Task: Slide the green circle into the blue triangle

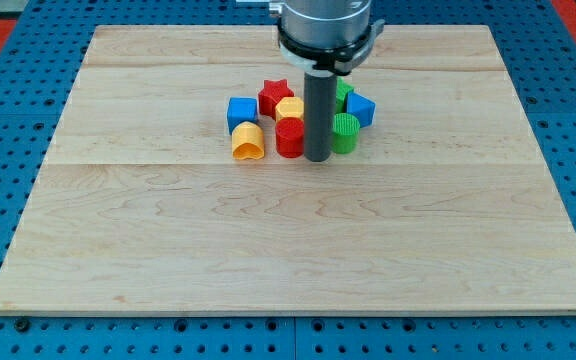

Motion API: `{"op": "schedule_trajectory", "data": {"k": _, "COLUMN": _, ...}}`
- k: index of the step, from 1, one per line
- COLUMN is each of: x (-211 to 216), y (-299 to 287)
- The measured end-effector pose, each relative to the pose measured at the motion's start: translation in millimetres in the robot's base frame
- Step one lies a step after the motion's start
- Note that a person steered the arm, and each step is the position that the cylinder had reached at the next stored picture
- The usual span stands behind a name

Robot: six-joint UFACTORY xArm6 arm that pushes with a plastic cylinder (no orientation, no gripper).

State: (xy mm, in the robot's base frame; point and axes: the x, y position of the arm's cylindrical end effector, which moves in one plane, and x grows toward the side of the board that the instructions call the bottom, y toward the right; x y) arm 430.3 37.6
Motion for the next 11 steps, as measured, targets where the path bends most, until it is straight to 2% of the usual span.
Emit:
{"op": "schedule_trajectory", "data": {"k": 1, "x": 0, "y": 18}}
{"op": "schedule_trajectory", "data": {"k": 5, "x": -10, "y": 22}}
{"op": "schedule_trajectory", "data": {"k": 6, "x": 0, "y": 24}}
{"op": "schedule_trajectory", "data": {"k": 7, "x": -6, "y": 41}}
{"op": "schedule_trajectory", "data": {"k": 8, "x": -35, "y": 51}}
{"op": "schedule_trajectory", "data": {"k": 9, "x": -47, "y": 45}}
{"op": "schedule_trajectory", "data": {"k": 11, "x": -53, "y": -16}}
